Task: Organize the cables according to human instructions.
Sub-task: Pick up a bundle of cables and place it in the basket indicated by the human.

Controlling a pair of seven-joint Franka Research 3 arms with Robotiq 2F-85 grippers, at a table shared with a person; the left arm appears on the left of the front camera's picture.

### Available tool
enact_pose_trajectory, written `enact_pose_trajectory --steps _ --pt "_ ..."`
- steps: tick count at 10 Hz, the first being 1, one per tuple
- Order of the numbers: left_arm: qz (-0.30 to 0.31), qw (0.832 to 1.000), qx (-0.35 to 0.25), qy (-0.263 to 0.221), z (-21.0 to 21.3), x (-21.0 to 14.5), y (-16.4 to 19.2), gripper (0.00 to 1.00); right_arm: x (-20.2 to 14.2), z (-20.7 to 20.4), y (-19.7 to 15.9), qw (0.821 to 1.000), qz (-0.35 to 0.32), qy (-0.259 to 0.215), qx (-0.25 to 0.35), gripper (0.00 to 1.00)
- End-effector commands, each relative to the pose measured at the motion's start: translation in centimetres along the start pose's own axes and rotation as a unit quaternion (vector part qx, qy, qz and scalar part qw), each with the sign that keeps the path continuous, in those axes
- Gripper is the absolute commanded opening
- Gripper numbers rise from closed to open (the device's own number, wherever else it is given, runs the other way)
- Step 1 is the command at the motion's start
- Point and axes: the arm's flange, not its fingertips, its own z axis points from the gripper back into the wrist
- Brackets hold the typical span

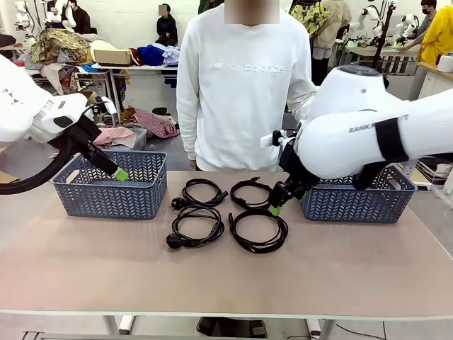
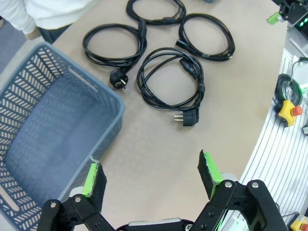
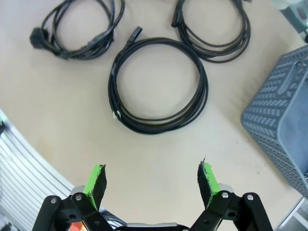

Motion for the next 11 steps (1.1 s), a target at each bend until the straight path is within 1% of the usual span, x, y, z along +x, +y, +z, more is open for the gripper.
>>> enact_pose_trajectory --steps 1,2,3,5,8,11 --pt "-0.007 1.0 -0.01 -0.009 0.0 -0.2 0.3 1.0 2.4 -2.2 1.1 0.998 -0.064 0.003 -0.017 1.0" --pt "-0.007 1.0 -0.01 -0.009 0.0 -0.2 0.3 1.0 2.8 -3.3 1.4 0.996 -0.08 0.017 -0.019 1.0" --pt "-0.007 1.0 -0.01 -0.009 0.0 -0.2 0.3 1.0 3.4 -4.4 1.9 0.995 -0.09 0.029 -0.034 1.0" --pt "-0.007 1.0 -0.01 -0.009 0.0 -0.2 0.3 1.0 4.6 -6.9 2.9 0.993 -0.096 0.052 -0.05 1.0" --pt "-0.007 1.0 -0.01 -0.009 0.0 -0.2 0.3 1.0 6.0 -9.2 4.0 0.991 -0.098 0.067 -0.058 1.0" --pt "-0.007 1.0 -0.01 -0.009 0.0 -0.2 0.3 1.0 7.1 -10.8 4.7 0.99 -0.104 0.068 -0.061 1.0"
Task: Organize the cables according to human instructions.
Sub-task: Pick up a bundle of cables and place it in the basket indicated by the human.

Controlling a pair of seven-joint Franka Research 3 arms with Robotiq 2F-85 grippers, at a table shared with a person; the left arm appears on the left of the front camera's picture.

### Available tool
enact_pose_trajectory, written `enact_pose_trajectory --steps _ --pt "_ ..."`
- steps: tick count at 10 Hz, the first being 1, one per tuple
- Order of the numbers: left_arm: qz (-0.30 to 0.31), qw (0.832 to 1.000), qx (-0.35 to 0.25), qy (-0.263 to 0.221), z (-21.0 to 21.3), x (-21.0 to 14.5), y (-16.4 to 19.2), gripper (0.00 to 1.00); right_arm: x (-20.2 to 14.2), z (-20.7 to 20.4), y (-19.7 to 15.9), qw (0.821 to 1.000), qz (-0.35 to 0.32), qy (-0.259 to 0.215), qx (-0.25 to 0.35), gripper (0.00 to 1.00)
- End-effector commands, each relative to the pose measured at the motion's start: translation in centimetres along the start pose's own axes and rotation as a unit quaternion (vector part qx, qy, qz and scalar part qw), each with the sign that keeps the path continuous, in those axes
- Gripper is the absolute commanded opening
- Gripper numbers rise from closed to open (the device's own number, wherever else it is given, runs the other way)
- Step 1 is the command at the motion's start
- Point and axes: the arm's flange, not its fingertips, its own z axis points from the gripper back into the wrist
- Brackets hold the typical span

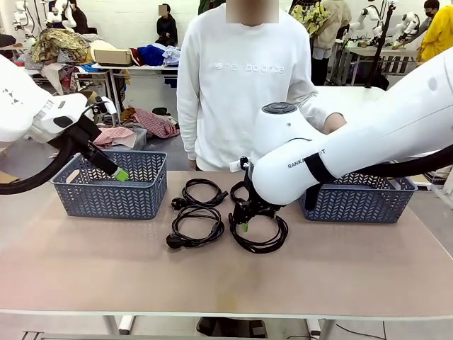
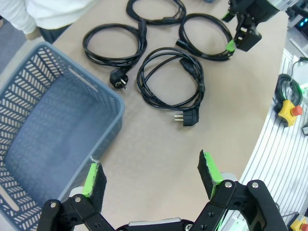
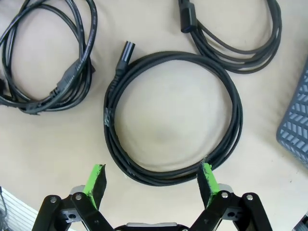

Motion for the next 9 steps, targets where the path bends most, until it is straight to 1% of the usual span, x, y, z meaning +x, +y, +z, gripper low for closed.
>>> enact_pose_trajectory --steps 1,3,6,9 --pt "-0.007 1.0 -0.01 -0.009 0.0 -0.2 0.3 1.0 1.3 -0.6 1.4 1.0 -0.019 -0.002 -0.01 1.0" --pt "-0.007 1.0 -0.01 -0.009 0.0 -0.2 0.3 1.0 1.6 -1.6 1.8 1.0 -0.024 -0.002 0.006 1.0" --pt "-0.007 1.0 -0.01 -0.009 0.0 -0.2 0.3 1.0 1.9 -2.9 1.8 1.0 -0.027 -0.002 0.013 1.0" --pt "-0.007 1.0 -0.01 -0.009 0.0 -0.2 0.3 1.0 2.4 -3.8 1.9 1.0 -0.031 0.0 0.004 1.0"
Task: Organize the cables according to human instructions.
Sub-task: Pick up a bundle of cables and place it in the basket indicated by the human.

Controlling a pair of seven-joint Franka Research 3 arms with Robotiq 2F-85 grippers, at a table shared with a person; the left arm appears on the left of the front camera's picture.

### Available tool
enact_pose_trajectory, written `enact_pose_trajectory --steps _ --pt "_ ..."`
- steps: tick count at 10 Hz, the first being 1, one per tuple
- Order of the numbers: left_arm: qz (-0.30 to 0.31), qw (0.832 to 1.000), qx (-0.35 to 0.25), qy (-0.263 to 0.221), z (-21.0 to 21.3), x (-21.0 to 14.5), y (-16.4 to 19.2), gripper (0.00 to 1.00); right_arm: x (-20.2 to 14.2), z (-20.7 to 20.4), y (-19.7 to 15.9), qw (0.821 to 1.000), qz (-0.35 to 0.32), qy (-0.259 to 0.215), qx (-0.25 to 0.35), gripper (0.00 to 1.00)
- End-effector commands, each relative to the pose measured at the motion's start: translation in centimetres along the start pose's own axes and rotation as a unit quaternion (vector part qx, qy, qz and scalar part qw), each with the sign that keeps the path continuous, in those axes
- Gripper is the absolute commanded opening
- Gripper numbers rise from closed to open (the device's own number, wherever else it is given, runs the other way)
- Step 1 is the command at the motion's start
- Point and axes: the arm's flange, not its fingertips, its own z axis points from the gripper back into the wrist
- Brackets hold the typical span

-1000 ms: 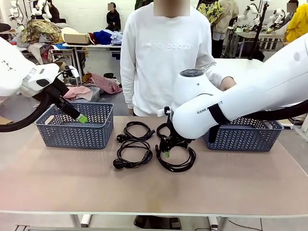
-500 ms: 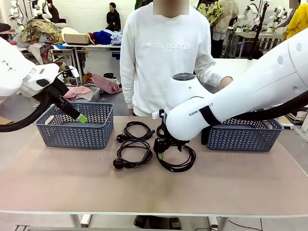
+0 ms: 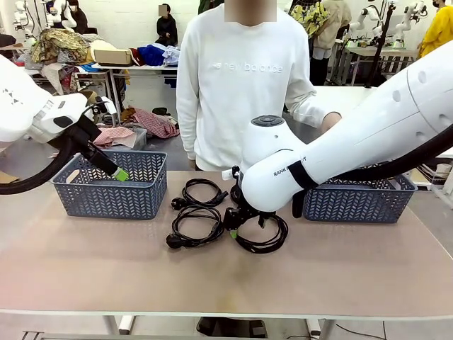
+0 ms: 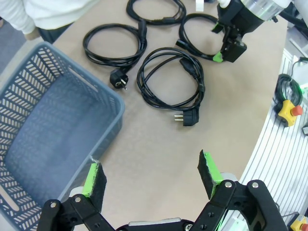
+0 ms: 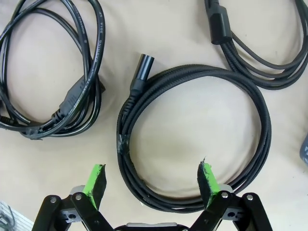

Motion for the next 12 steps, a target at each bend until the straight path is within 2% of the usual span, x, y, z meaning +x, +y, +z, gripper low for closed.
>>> enact_pose_trajectory --steps 1,12 --pt "-0.007 1.0 -0.01 -0.009 0.0 -0.2 0.3 1.0 1.0 -0.5 0.7 1.0 -0.018 -0.011 -0.018 1.0" --pt "-0.007 1.0 -0.01 -0.009 0.0 -0.2 0.3 1.0 2.5 -2.7 0.9 0.998 -0.029 0.002 -0.048 1.0"
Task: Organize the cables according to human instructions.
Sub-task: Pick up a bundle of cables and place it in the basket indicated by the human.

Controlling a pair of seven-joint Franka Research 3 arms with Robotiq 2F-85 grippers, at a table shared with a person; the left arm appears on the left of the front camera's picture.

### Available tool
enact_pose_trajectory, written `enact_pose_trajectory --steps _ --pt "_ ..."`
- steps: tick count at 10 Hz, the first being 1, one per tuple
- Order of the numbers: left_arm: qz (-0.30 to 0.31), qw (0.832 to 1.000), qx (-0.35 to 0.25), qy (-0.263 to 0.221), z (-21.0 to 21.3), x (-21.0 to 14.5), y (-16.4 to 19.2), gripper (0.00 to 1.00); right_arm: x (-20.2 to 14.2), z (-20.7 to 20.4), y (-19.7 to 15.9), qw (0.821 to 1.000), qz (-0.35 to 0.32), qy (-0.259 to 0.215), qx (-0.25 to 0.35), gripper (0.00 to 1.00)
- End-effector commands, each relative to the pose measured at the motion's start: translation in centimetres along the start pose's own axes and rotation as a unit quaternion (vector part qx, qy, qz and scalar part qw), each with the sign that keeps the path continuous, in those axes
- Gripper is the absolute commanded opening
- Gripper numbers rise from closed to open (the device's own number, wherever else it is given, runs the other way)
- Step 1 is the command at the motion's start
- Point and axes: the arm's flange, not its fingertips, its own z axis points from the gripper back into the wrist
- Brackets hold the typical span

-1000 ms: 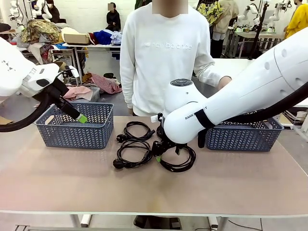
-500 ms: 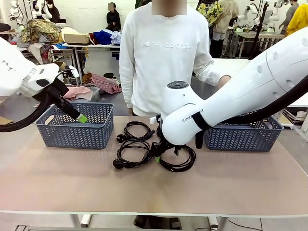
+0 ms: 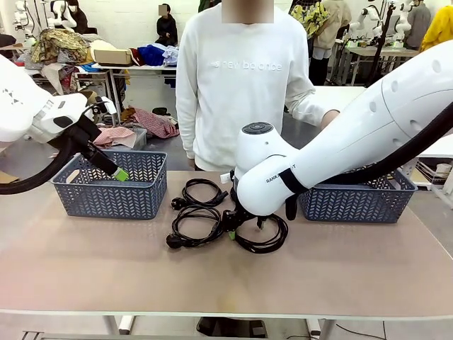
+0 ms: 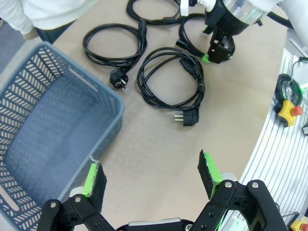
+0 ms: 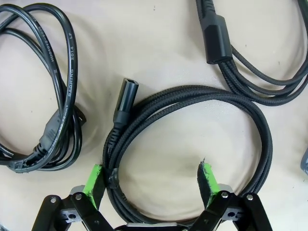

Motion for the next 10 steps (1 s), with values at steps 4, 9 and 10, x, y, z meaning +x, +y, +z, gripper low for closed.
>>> enact_pose_trajectory --steps 4,9,10 --pt "-0.007 1.0 -0.01 -0.009 -0.01 -0.19 0.29 1.0 0.99 -0.13 0.99 0.999 -0.015 0.002 -0.032 0.8" --pt "-0.007 1.0 -0.01 -0.009 -0.01 -0.19 0.29 1.0 1.24 -0.19 1.37 0.999 -0.02 0.001 -0.032 0.27" --pt "-0.007 1.0 -0.01 -0.009 -0.01 -0.19 0.29 1.0 1.24 -0.3 1.37 0.999 -0.022 0.004 -0.03 0.2"
